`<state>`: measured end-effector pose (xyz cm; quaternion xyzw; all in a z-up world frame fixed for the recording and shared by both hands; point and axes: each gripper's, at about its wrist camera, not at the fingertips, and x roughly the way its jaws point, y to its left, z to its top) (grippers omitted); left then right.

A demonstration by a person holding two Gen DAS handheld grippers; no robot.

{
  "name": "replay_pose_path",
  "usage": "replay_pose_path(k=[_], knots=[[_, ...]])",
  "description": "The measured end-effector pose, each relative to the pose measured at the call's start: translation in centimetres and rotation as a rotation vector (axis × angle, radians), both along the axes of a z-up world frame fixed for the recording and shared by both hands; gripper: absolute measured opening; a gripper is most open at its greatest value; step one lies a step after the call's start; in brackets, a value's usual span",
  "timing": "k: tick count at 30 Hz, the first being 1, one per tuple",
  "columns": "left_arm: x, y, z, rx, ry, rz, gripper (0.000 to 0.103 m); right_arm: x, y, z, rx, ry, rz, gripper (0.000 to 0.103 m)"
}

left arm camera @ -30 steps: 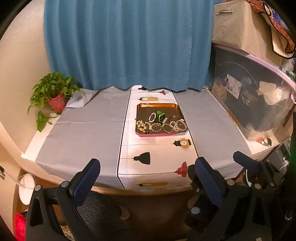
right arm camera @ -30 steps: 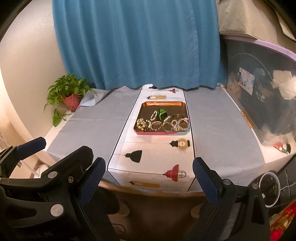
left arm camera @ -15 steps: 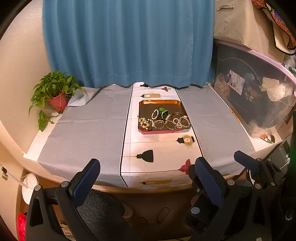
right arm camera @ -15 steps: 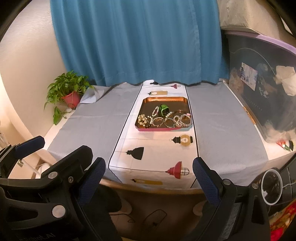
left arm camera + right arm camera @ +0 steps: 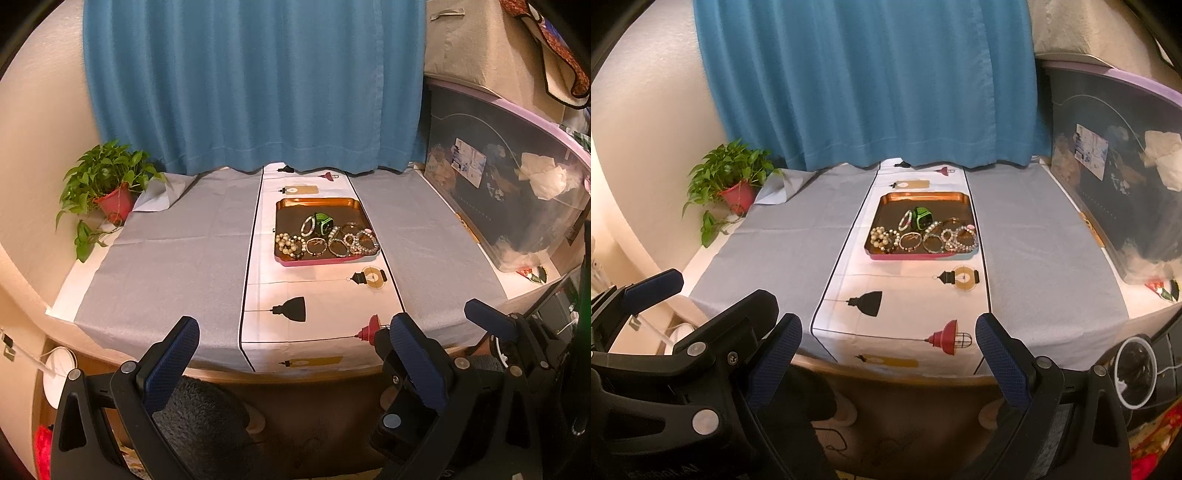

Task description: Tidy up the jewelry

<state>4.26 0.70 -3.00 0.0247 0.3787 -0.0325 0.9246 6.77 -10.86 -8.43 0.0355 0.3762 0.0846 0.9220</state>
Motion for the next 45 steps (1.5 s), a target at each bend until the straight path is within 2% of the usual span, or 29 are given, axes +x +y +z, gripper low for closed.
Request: replay_pose_path(k=[45], knots=[[-1.2, 0.6, 0.6, -0.004, -0.011, -0.001, 0.103, -0.9, 0.7, 0.8, -0.005, -0.018, 0.004, 0.095]])
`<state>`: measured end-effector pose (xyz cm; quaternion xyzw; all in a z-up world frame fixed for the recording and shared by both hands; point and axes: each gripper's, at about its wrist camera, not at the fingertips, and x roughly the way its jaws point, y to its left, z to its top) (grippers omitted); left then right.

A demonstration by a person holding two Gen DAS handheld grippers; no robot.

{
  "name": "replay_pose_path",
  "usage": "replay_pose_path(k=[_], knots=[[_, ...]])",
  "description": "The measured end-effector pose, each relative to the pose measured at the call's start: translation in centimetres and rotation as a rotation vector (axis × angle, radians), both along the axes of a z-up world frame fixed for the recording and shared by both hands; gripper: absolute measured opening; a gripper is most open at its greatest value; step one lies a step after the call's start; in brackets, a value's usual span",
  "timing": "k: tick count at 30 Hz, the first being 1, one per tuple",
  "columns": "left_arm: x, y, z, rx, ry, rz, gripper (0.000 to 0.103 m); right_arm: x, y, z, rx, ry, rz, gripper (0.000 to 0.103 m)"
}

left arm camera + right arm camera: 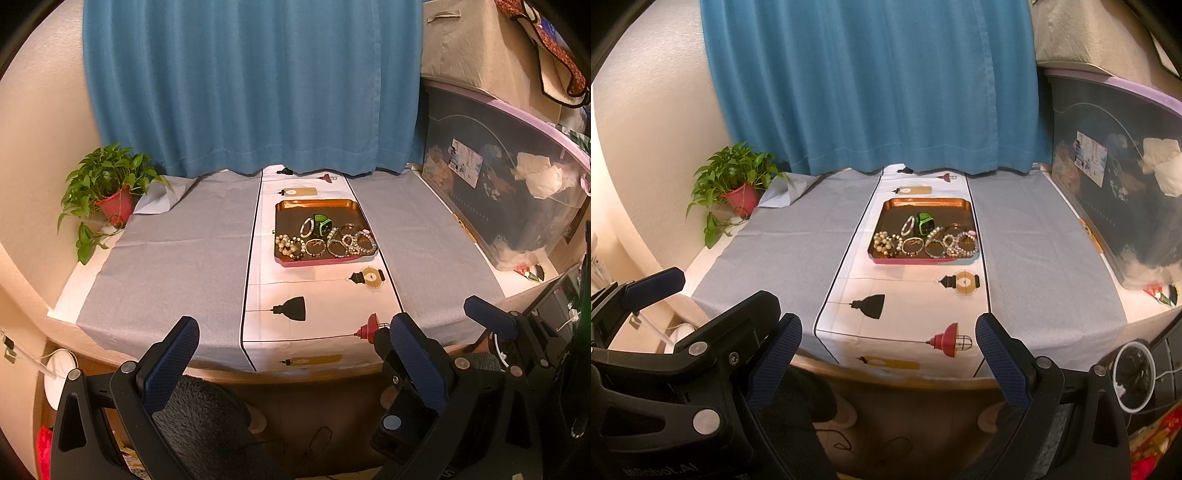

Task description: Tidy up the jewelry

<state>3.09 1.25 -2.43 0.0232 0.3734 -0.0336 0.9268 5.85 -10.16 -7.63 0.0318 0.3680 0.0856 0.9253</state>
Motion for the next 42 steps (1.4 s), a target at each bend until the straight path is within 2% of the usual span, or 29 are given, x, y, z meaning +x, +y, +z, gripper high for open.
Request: replay_pose_path(k=[42], knots=[[-0.36, 0.32, -0.23, 0.006, 0.007, -0.004, 0.103, -0.31, 0.08, -0.04, 0.005, 0.001, 0.005, 0.095]])
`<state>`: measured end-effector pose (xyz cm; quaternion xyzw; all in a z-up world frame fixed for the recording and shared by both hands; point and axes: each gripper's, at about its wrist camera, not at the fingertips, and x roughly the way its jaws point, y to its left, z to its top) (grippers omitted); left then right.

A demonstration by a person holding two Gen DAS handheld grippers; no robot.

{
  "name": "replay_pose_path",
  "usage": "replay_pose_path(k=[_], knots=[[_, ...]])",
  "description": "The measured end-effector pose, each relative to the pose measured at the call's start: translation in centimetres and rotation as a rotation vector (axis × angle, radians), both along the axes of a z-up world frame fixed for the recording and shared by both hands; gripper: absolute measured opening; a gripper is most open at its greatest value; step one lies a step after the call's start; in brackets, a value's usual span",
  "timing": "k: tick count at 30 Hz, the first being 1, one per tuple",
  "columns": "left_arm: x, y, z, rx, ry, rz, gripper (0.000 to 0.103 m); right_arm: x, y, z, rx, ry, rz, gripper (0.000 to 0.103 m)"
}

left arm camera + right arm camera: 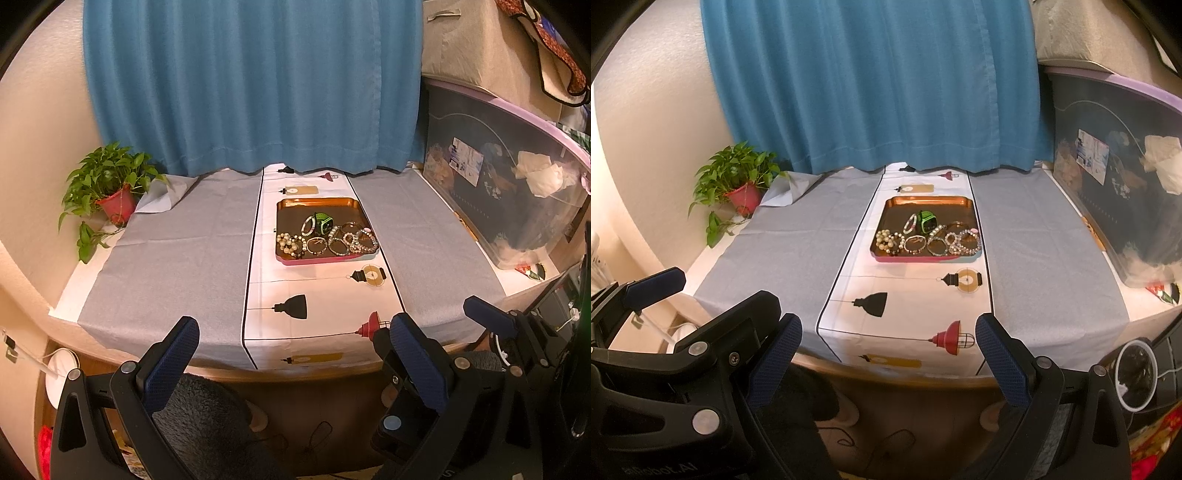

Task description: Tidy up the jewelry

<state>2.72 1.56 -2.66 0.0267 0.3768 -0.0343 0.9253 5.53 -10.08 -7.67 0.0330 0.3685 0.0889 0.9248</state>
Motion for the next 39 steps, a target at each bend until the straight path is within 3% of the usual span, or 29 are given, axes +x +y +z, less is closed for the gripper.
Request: replay_pose_path(k=[39], knots=[[0.37, 0.25, -0.26, -0.002, 0.019, -0.005, 0.103, 0.12, 0.11, -0.34, -0.013, 0.002, 0.005, 0.095]])
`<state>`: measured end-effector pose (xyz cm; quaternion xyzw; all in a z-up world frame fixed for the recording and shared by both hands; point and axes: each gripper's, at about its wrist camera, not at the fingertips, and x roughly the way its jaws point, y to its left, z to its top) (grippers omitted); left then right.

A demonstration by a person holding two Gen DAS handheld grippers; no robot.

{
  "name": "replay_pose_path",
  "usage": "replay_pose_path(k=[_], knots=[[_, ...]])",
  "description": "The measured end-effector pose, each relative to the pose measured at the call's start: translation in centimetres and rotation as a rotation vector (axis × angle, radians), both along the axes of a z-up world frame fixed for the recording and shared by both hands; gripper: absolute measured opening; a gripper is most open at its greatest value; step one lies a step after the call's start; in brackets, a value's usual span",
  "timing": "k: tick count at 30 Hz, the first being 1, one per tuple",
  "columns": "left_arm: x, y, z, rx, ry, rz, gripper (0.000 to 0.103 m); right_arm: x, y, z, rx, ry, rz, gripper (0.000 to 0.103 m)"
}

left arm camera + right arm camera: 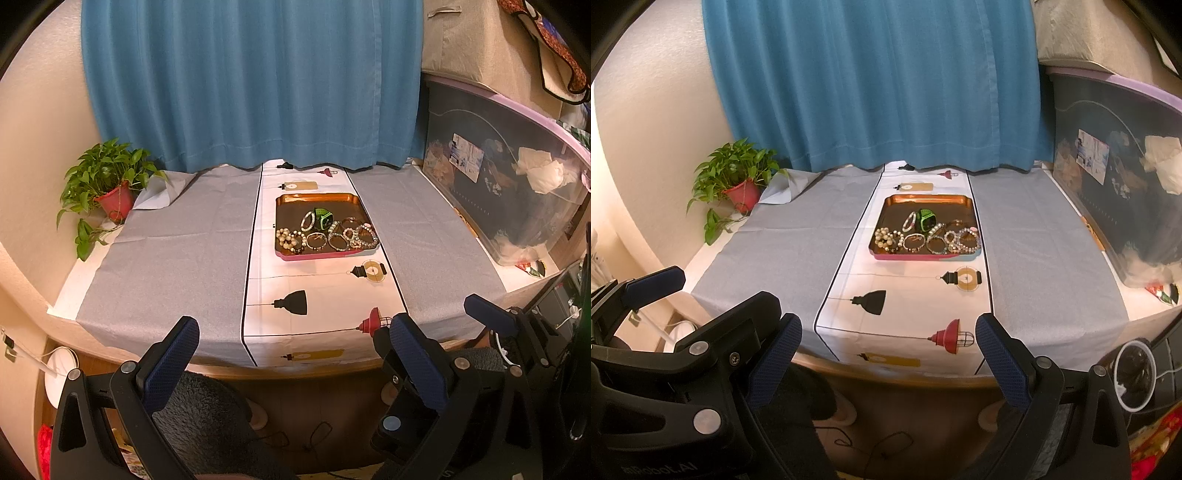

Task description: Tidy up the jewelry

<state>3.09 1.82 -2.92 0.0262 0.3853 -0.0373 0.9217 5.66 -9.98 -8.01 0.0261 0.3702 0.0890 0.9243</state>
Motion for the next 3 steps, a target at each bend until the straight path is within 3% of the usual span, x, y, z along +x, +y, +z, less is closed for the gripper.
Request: replay_pose_path(k=[3], knots=[[0.28, 0.11, -0.45, -0.001, 0.011, 0.001, 0.103, 0.03, 0.02, -0.11, -0.003, 0.001, 0.005, 0.095]])
